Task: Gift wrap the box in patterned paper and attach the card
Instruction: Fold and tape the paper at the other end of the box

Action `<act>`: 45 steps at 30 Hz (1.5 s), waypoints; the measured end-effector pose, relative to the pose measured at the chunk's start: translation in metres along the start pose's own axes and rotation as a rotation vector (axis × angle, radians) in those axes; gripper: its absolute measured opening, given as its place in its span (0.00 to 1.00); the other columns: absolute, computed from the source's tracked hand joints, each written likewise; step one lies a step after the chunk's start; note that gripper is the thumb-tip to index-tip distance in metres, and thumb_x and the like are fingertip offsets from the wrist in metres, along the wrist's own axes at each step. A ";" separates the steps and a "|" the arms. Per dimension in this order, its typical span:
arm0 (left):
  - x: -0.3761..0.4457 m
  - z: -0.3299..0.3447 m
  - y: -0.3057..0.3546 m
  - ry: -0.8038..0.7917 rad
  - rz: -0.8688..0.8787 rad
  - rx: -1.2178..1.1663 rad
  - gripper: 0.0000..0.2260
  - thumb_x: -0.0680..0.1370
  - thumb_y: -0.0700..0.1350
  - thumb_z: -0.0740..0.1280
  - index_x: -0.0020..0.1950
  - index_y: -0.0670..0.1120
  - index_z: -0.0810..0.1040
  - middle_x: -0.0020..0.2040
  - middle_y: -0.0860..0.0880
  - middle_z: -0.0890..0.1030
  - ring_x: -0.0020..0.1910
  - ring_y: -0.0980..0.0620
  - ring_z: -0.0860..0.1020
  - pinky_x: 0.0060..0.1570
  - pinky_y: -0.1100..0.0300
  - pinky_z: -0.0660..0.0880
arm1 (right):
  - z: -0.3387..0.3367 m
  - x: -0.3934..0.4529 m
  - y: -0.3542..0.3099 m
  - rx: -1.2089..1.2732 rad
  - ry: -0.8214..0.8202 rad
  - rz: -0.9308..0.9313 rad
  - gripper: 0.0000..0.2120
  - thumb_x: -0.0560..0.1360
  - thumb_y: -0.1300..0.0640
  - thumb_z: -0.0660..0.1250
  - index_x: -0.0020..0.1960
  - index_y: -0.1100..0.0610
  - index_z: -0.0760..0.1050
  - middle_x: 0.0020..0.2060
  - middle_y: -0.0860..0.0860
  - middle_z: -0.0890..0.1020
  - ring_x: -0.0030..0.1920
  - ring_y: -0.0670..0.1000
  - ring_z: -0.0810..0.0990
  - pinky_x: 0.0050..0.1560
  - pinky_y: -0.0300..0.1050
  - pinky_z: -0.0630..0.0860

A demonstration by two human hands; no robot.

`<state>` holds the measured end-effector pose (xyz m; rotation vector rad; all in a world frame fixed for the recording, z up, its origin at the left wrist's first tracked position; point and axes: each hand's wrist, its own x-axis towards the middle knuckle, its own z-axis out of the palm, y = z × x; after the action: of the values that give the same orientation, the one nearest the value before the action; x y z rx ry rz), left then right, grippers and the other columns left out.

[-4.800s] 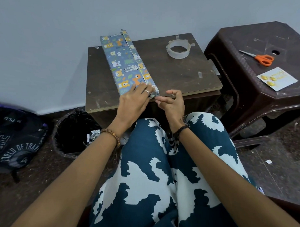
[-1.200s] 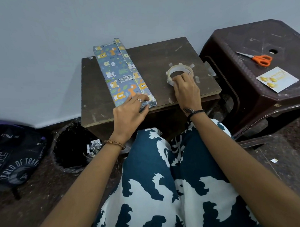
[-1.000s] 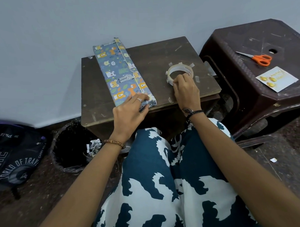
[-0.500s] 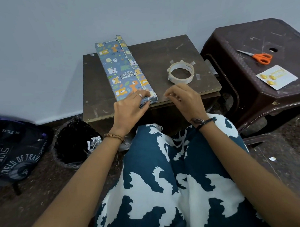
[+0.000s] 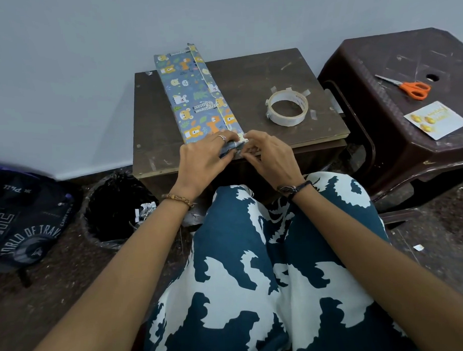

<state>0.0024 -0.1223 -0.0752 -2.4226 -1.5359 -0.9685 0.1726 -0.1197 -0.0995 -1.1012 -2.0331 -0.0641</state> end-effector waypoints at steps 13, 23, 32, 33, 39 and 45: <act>0.001 -0.001 0.000 -0.049 -0.040 0.043 0.08 0.73 0.51 0.67 0.52 0.54 0.79 0.43 0.55 0.83 0.35 0.52 0.81 0.28 0.63 0.67 | -0.006 -0.006 0.005 -0.016 0.046 -0.099 0.16 0.73 0.59 0.64 0.58 0.55 0.63 0.37 0.53 0.82 0.34 0.55 0.80 0.38 0.49 0.78; 0.000 -0.003 0.003 -0.090 -0.088 0.026 0.10 0.74 0.50 0.67 0.54 0.52 0.78 0.45 0.52 0.83 0.40 0.48 0.81 0.34 0.57 0.71 | -0.004 0.003 0.002 -0.146 0.063 -0.249 0.15 0.74 0.62 0.62 0.59 0.58 0.63 0.34 0.53 0.80 0.31 0.54 0.76 0.41 0.43 0.69; 0.001 -0.008 0.002 -0.114 -0.060 0.048 0.11 0.74 0.51 0.66 0.55 0.52 0.78 0.43 0.49 0.83 0.39 0.46 0.81 0.33 0.60 0.66 | -0.008 0.007 0.005 -0.138 0.041 -0.289 0.19 0.73 0.63 0.66 0.61 0.59 0.63 0.37 0.55 0.82 0.36 0.55 0.81 0.45 0.43 0.71; 0.001 -0.008 0.002 -0.110 -0.056 0.049 0.11 0.74 0.51 0.66 0.54 0.52 0.79 0.42 0.49 0.83 0.39 0.46 0.81 0.33 0.60 0.65 | -0.009 0.008 0.006 -0.141 0.036 -0.295 0.19 0.73 0.63 0.66 0.61 0.59 0.63 0.37 0.55 0.82 0.36 0.55 0.80 0.45 0.43 0.70; 0.002 -0.007 0.002 -0.112 -0.065 0.061 0.10 0.74 0.51 0.66 0.54 0.52 0.79 0.41 0.49 0.83 0.38 0.46 0.81 0.32 0.61 0.63 | -0.009 0.011 0.004 -0.182 0.058 -0.323 0.23 0.70 0.66 0.71 0.60 0.59 0.64 0.34 0.54 0.80 0.33 0.54 0.79 0.45 0.43 0.70; 0.002 -0.005 0.001 -0.117 -0.067 0.062 0.11 0.74 0.51 0.66 0.55 0.52 0.78 0.43 0.51 0.83 0.40 0.46 0.81 0.33 0.60 0.65 | -0.007 0.013 0.006 -0.248 0.082 -0.398 0.25 0.69 0.65 0.74 0.60 0.60 0.65 0.34 0.54 0.81 0.33 0.54 0.79 0.44 0.44 0.70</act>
<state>0.0015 -0.1235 -0.0694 -2.4396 -1.6683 -0.7893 0.1772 -0.1101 -0.0879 -0.8061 -2.1812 -0.5672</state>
